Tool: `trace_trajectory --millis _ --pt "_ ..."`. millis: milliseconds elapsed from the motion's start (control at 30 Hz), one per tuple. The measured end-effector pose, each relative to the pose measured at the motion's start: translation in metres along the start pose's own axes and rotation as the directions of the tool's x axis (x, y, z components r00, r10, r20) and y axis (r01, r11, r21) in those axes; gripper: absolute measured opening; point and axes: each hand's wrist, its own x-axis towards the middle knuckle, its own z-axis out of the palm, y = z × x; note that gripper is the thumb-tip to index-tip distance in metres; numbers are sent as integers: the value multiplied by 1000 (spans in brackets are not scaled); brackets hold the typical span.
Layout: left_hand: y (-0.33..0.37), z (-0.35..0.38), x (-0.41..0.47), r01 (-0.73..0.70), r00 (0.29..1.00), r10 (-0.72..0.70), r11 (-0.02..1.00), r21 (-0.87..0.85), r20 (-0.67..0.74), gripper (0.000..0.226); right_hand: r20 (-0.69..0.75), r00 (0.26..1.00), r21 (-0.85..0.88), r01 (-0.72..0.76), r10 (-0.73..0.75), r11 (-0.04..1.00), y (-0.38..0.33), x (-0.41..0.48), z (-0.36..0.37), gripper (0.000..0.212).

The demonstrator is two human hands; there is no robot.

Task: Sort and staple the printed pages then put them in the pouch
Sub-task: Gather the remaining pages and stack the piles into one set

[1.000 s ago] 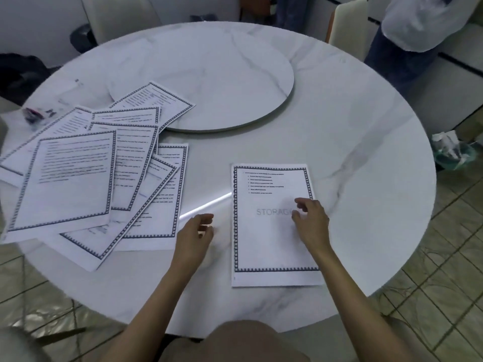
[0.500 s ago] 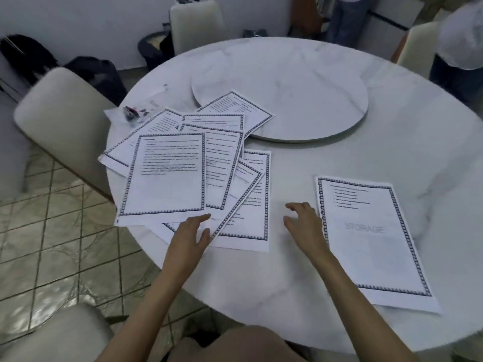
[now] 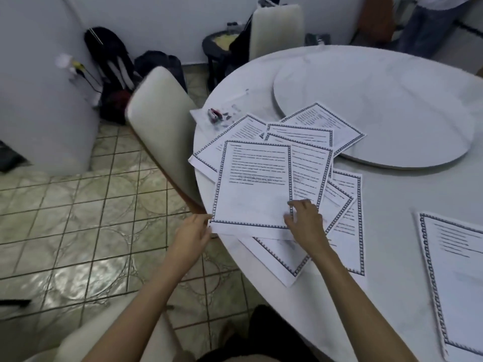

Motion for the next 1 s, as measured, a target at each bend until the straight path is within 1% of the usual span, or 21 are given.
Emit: trace_trajectory --millis 100,233,333,433,533,700,833,1000 --pt "-9 -7 12 10 1000 -10 1000 -22 2 32 6 1000 -10 11 -11 1000 -9 15 3 38" --pt "-10 -11 37 -19 1000 20 999 -29 18 35 -1 1000 -1 -10 10 1000 -13 32 4 39" --pt "-7 -12 65 -56 998 57 998 -43 20 32 -24 998 17 -51 52 999 -12 47 8 41" --pt "-6 -13 101 -96 994 98 995 -36 55 33 -75 994 8 -74 74 997 -10 64 13 41" --pt "-5 -15 130 -128 987 130 992 -18 93 34 -111 986 -11 -127 125 992 -8 75 15 40" --pt "-8 -20 160 -164 975 159 986 19 154 35 -115 977 -18 -182 179 983 -13 82 20 41" --pt "-6 -27 173 -182 973 175 983 33 151 35 -120 969 -7 -218 216 976 -18 85 19 41" --pt "-7 -30 194 -202 968 195 979 29 157 32 -132 940 26 -313 313 950 -22 90 18 41"
